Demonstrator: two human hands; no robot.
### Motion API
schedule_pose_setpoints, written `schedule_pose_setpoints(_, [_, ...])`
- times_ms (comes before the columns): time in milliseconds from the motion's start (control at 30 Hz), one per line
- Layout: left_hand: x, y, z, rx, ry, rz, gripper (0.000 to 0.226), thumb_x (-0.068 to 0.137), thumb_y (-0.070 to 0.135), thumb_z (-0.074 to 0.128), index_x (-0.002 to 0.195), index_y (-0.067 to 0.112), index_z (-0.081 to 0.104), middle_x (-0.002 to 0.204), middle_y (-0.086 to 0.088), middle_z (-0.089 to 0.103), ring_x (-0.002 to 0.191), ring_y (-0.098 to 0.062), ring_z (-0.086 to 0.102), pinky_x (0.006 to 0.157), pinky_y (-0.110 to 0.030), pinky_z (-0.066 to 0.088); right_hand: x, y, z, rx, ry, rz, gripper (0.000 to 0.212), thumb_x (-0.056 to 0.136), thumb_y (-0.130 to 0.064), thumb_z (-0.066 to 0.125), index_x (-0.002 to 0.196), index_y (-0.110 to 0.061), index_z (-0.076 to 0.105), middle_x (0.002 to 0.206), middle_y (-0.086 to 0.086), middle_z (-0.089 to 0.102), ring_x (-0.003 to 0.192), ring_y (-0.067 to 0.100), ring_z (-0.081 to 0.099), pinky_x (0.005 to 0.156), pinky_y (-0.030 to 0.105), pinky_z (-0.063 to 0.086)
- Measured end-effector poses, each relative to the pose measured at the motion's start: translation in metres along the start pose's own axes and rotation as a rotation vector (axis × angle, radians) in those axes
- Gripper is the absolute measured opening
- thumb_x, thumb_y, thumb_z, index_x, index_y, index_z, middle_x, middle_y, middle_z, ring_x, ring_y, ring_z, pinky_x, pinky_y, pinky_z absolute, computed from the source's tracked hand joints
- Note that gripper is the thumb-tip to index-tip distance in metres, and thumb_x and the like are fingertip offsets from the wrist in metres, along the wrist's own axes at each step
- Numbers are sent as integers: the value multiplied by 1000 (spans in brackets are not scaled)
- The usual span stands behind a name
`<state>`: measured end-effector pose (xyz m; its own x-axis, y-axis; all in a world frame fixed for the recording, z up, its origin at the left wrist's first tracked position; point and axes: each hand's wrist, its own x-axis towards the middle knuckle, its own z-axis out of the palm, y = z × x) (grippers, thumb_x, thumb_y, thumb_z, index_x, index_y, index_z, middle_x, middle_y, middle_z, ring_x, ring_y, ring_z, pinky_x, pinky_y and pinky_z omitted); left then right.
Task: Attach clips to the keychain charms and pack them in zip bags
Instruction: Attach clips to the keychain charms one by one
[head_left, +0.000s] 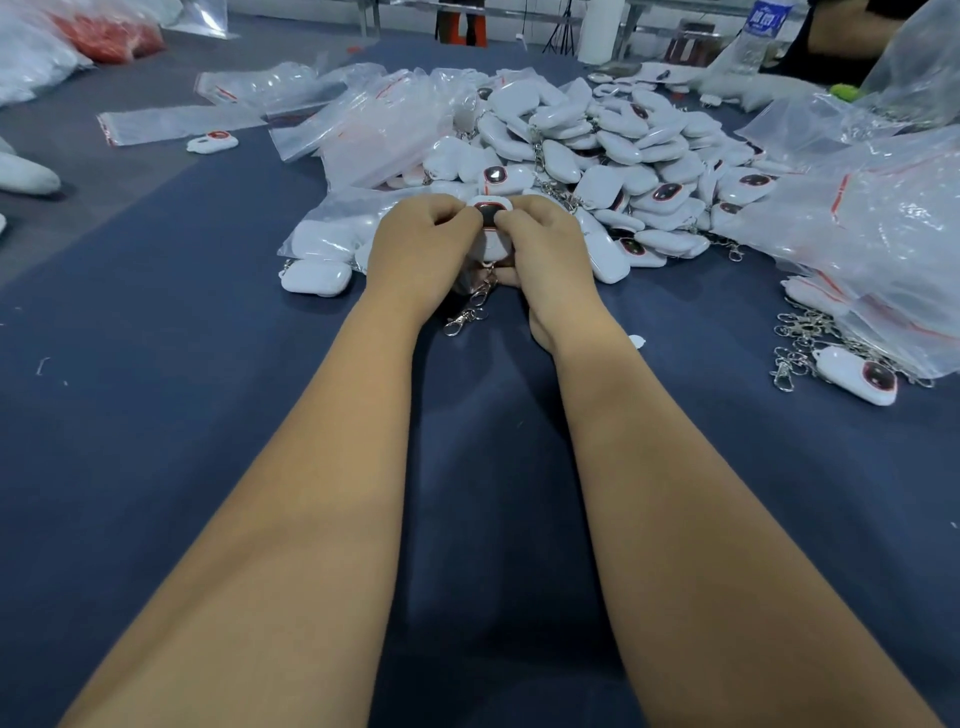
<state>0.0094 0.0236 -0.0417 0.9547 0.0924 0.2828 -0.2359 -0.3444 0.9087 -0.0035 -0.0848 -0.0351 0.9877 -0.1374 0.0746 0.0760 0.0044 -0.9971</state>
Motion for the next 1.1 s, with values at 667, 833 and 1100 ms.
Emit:
schedule_pose_setpoints(667, [2, -2, -1, -54, -28, -19, 36, 80, 25, 55, 45, 29, 54, 46, 13, 46, 51, -11, 45, 59, -28, 39, 3, 0, 2, -76, 21, -9, 19, 90, -11, 53, 101, -2, 65, 105, 25, 68, 100, 42, 64, 90, 59, 51])
schedule_pose_setpoints(833, [2, 0, -3, -114, -46, -63, 29, 78, 28, 57, 49, 26, 57, 47, 10, 52, 50, -15, 53, 56, -28, 45, 4, 1, 1, -41, -21, 0, 18, 91, -8, 51, 85, -15, 66, 89, 11, 71, 94, 34, 67, 94, 54, 52])
schedule_pose_setpoints(1100, [-3, 5, -3, -34, 15, -17, 30, 87, 19, 57, 57, 22, 53, 46, 12, 46, 46, -6, 43, 52, -21, 38, 2, -3, -3, 64, -92, 31, 10, 90, -6, 59, 85, -10, 66, 73, 7, 63, 73, 21, 61, 78, 42, 56])
